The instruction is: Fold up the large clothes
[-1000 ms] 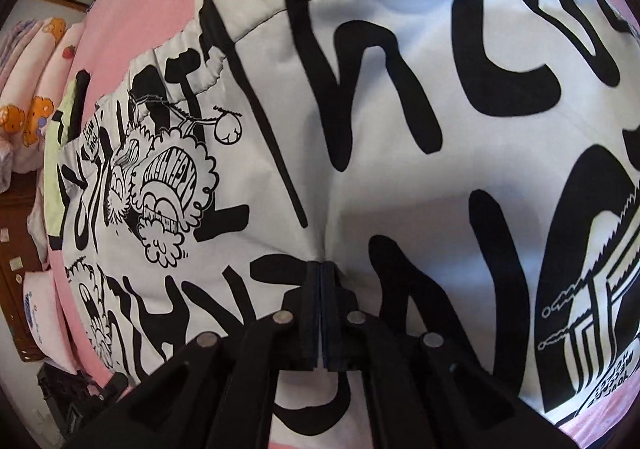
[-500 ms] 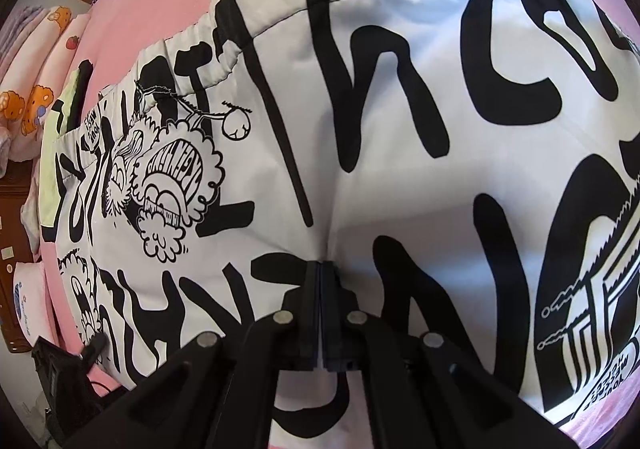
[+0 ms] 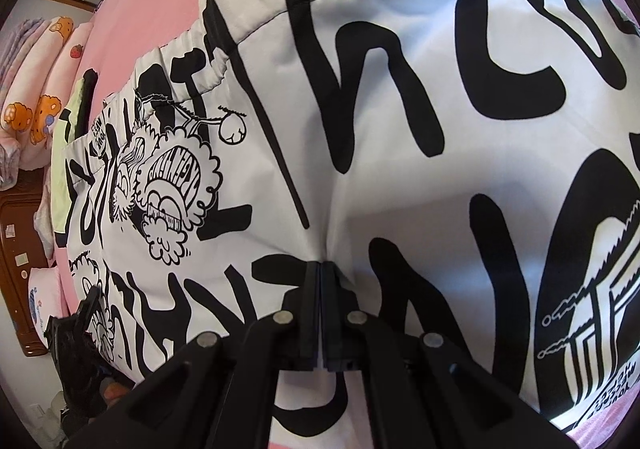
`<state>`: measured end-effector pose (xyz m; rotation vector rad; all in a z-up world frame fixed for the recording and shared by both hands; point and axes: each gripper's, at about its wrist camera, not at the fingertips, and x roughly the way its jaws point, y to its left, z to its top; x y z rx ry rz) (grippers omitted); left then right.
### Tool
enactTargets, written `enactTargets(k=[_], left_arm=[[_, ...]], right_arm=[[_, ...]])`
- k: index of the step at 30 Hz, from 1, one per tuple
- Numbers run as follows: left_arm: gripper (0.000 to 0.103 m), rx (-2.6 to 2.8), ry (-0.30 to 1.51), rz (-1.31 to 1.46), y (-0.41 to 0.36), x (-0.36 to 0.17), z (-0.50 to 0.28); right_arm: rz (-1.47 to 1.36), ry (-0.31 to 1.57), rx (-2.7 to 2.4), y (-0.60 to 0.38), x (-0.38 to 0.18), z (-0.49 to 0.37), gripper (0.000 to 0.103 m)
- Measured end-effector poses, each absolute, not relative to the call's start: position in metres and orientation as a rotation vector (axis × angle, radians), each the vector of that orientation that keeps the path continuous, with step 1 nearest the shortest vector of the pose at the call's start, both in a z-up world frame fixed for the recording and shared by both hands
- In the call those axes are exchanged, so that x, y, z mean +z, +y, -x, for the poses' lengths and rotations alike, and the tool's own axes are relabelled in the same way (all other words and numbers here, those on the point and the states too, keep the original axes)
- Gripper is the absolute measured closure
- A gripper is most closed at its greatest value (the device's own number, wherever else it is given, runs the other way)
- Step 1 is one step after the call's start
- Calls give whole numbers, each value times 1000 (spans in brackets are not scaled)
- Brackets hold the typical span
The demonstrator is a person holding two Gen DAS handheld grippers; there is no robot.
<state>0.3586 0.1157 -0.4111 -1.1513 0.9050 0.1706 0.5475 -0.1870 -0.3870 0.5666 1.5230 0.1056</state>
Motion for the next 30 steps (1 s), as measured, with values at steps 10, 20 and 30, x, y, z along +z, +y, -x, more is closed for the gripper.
enactTargets(k=[10,20,30], left_arm=[[89,144,885,997,99,-353,-376],[91,99,821,804,61,-298,-404],[92,-40,706,707,-14,-246,-404]], right_arm=[[-569,1501,83,-201,-384,-540,103],[-55,1344,99,-158,-357,-518,103],[-136,1262,164,-187,-352,-494,103]])
